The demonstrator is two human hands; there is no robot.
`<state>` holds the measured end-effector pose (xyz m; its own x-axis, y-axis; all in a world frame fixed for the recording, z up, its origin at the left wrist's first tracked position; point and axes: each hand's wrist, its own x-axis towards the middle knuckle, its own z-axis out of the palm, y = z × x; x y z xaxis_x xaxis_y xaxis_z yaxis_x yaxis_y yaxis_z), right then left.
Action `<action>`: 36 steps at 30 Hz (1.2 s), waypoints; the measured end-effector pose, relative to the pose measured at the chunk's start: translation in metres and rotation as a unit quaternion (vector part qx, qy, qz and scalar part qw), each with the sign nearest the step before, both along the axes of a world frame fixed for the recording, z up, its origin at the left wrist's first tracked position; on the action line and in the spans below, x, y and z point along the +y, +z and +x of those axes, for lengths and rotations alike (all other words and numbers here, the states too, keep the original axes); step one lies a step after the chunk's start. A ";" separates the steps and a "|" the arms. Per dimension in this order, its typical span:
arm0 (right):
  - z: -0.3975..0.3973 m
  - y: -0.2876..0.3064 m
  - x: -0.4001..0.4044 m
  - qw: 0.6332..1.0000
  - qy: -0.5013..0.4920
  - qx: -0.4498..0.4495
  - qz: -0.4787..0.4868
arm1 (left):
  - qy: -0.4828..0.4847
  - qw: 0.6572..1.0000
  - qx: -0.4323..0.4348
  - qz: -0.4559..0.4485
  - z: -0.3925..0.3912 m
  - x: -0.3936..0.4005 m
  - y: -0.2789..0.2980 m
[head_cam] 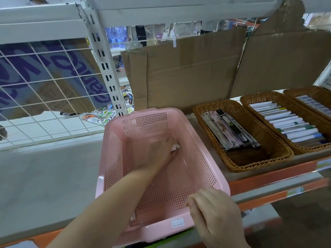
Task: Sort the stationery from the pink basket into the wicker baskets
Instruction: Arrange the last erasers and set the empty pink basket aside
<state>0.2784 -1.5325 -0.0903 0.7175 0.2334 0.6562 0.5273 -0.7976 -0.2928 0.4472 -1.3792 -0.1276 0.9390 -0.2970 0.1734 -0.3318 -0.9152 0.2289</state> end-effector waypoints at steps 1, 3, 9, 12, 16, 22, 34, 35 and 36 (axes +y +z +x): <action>0.000 0.000 0.000 1.000 0.001 0.001 -0.004 | -0.004 1.000 0.008 -0.005 0.002 0.001 0.002; 0.000 0.000 -0.001 1.000 0.004 0.009 -0.012 | -0.012 0.999 0.036 0.002 0.005 0.003 0.007; 0.000 0.010 -0.003 0.997 0.019 0.063 -0.046 | 0.025 0.996 0.067 0.047 0.003 0.006 0.015; 0.001 0.017 -0.007 0.993 0.034 0.093 -0.071 | 0.024 0.993 0.075 0.083 -0.003 0.010 0.019; 0.006 0.028 -0.011 0.978 0.073 0.172 -0.097 | 0.020 0.986 0.062 0.155 -0.007 0.018 0.027; 0.037 0.046 -0.023 0.980 0.049 0.168 -0.098 | -0.010 0.985 0.047 0.166 -0.002 0.008 0.066; 0.103 0.071 -0.156 0.964 -0.093 0.195 -0.155 | -0.091 0.978 -0.083 0.169 0.000 -0.107 0.129; 0.105 0.070 -0.173 0.961 -0.102 0.199 -0.161 | -0.099 0.977 -0.085 0.170 0.001 -0.124 0.129; 0.107 0.069 -0.190 0.959 -0.110 0.203 -0.166 | -0.105 0.976 -0.083 0.172 0.002 -0.142 0.129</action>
